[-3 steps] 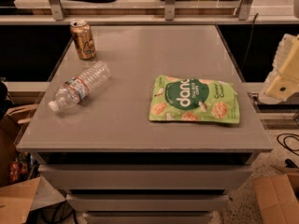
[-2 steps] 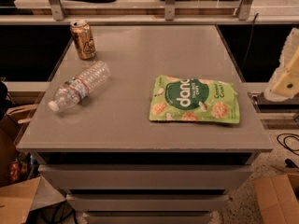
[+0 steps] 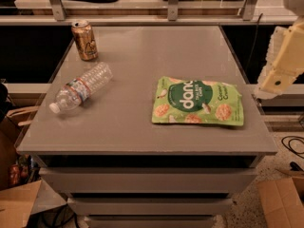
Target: Pick water bottle
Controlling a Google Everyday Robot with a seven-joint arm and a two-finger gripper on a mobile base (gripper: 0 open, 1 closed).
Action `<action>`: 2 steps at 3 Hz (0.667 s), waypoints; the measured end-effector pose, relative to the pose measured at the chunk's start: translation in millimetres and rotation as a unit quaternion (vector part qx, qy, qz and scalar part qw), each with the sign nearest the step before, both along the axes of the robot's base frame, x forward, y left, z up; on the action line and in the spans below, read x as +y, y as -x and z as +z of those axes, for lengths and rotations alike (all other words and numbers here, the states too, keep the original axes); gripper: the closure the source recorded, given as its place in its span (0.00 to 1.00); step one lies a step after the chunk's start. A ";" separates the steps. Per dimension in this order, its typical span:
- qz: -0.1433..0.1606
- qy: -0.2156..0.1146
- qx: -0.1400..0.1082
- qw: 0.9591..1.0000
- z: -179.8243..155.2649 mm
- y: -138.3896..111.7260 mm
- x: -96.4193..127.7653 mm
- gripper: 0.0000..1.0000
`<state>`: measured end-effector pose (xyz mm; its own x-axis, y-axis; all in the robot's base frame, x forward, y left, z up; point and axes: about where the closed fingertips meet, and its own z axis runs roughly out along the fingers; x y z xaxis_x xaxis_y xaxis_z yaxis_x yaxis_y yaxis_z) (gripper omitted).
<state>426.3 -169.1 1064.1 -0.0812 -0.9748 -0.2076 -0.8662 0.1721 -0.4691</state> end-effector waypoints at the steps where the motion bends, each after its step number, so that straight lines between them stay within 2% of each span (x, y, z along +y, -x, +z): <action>1: 0.028 -0.003 0.020 0.999 -18.6 -20.7 11.1 0.00; 2: 0.068 -0.024 0.055 0.996 -57.8 -72.5 47.2 0.00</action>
Offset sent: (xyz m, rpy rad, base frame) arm 0.0848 0.0424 -0.0807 0.0446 0.1652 0.1711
